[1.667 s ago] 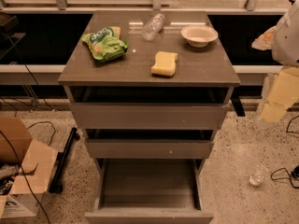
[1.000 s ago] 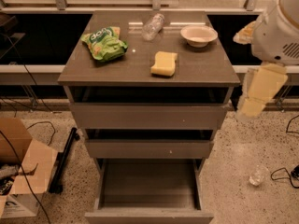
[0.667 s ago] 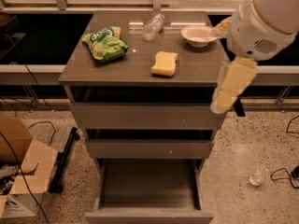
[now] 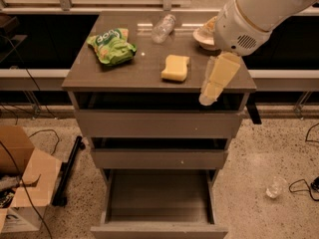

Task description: Place sponge into bottom drawer

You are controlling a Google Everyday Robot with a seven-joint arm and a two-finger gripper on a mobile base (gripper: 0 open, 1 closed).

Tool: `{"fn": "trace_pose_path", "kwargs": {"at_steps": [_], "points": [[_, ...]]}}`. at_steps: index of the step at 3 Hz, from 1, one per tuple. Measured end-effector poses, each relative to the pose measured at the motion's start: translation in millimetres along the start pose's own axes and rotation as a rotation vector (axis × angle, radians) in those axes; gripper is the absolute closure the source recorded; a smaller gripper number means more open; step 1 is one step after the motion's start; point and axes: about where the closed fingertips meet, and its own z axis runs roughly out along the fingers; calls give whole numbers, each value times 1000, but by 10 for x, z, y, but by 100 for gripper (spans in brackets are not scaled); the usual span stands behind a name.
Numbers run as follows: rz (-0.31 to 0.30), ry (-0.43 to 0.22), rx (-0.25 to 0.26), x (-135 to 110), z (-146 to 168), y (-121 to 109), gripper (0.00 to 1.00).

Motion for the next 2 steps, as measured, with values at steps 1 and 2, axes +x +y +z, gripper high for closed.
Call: {"fn": "trace_pose_path", "kwargs": {"at_steps": [1, 2], "points": [[1, -4, -2, 2, 28, -28, 0], [26, 4, -4, 7, 135, -38, 0]]}}
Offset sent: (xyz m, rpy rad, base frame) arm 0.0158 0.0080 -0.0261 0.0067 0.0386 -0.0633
